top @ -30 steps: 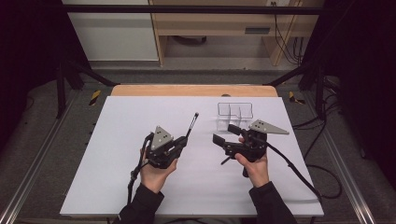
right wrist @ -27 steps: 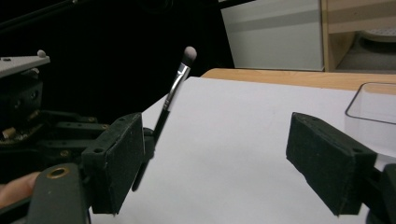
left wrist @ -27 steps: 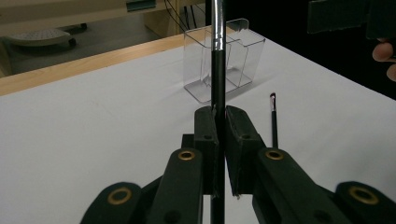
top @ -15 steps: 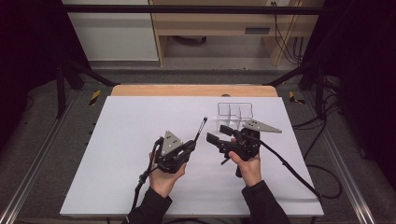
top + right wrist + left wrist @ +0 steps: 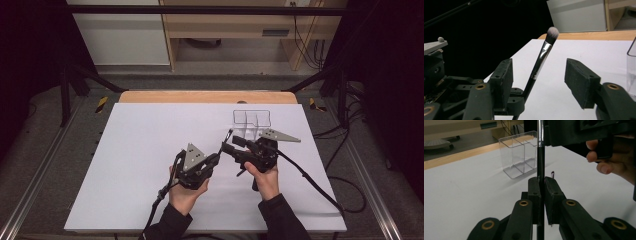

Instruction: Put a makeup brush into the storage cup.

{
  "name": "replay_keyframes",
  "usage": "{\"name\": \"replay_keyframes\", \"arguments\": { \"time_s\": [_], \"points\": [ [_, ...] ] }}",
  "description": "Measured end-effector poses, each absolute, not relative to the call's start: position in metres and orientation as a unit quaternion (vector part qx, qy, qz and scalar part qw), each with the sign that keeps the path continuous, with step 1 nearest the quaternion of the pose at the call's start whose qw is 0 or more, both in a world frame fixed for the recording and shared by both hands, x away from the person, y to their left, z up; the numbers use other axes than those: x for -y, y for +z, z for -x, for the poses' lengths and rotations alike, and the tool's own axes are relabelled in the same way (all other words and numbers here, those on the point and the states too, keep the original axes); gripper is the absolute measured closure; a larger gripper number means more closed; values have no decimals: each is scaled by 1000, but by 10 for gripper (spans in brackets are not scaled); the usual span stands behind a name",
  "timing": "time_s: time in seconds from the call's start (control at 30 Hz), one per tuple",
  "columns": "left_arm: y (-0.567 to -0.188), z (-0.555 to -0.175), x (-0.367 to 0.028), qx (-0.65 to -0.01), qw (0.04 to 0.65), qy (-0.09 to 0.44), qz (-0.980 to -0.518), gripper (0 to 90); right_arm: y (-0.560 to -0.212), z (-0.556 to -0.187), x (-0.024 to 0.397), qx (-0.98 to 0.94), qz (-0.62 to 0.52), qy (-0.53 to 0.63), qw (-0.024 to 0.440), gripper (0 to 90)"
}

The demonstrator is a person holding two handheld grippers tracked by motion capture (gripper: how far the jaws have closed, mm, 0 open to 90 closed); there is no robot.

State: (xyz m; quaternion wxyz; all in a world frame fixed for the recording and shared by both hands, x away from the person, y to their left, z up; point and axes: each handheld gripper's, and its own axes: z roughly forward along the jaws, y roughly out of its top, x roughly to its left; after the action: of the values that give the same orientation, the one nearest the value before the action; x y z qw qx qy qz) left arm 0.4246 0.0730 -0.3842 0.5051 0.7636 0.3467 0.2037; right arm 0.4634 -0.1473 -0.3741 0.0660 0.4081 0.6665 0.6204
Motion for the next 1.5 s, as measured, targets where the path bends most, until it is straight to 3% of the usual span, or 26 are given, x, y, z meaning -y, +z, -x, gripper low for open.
{"name": "replay_keyframes", "arguments": {
  "time_s": [0.6, 1.13, 1.5],
  "points": [
    [-380, -419, -66, -337, 509, 208, -764, 835, -375, -465, 148, -658, -408, 632, 22, 660],
    [-380, -417, -67, -334, 511, 209, -764, 835, -377, -466, 149, -652, -409, 638, -2, 805],
    [-381, -419, -67, -331, 511, 200, -768, 833, -378, -466, 151, -650, -402, 644, -17, 832]
  ]
}}
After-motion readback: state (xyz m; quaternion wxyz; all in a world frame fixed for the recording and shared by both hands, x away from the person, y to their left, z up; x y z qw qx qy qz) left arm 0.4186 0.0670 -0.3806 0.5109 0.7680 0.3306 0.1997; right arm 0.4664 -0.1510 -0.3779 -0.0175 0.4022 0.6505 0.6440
